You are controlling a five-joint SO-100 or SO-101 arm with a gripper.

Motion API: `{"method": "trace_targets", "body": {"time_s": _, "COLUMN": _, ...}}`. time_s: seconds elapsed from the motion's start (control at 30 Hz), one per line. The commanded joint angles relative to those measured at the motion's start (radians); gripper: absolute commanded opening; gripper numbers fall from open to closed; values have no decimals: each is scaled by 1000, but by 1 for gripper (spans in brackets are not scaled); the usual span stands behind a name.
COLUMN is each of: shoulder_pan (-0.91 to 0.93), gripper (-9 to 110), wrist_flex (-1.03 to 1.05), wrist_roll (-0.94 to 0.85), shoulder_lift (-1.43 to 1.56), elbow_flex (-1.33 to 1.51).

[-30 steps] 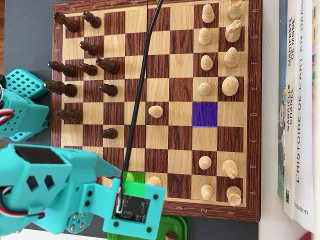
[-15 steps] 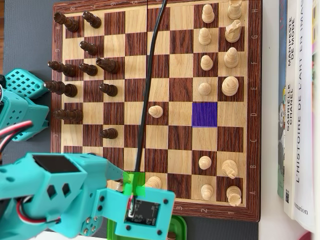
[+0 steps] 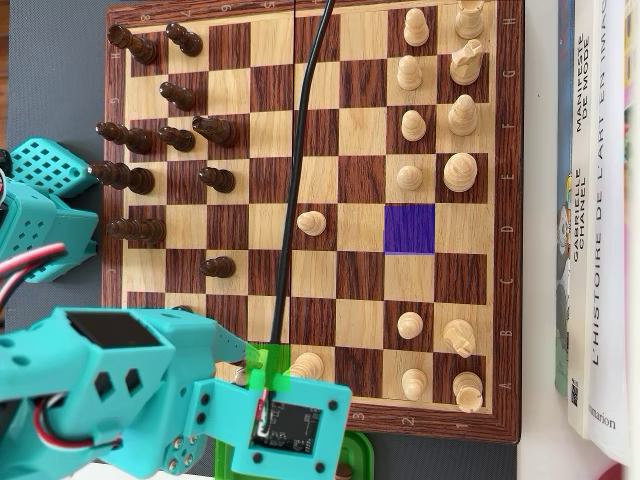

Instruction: Play chess

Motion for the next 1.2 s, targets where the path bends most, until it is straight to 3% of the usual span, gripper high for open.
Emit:
{"method": "trace_targets", "body": {"time_s": 0.0, "shoulder_pan": 15, "gripper": 7, "wrist_flex": -15, "wrist_roll": -2, "shoulder_lift": -8, "elbow_flex": -54}}
{"method": "trace_targets", "body": {"time_s": 1.17, "shoulder_pan": 14, "gripper": 7, "wrist_flex": -14, "wrist_roll": -2, "shoulder_lift": -37, "elbow_flex": -58}}
